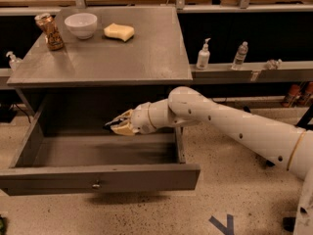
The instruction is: Place rxbar blueberry into top drawer
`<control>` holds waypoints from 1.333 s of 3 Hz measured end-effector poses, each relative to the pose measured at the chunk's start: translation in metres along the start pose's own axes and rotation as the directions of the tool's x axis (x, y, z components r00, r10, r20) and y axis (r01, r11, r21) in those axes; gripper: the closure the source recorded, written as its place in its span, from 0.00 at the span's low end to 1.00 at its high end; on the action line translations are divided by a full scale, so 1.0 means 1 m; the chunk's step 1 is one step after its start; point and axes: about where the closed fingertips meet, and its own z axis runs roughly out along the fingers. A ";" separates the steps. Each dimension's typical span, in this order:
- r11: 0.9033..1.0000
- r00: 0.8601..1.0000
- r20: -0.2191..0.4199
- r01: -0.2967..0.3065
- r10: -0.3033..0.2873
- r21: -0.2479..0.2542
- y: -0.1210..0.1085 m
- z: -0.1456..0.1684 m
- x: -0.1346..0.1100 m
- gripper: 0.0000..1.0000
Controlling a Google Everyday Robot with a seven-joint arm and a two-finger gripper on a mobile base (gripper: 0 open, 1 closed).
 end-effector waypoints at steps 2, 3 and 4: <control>0.999 0.999 0.011 -0.034 0.034 -0.019 0.002 0.002 0.018 0.98; 0.999 0.999 0.011 -0.036 0.036 -0.020 0.002 0.003 0.020 0.81; 0.999 0.999 0.012 -0.035 0.036 -0.024 0.003 0.004 0.020 0.57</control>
Offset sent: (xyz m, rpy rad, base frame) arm 0.0009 -0.0142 -0.0256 0.0230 0.0537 -0.0077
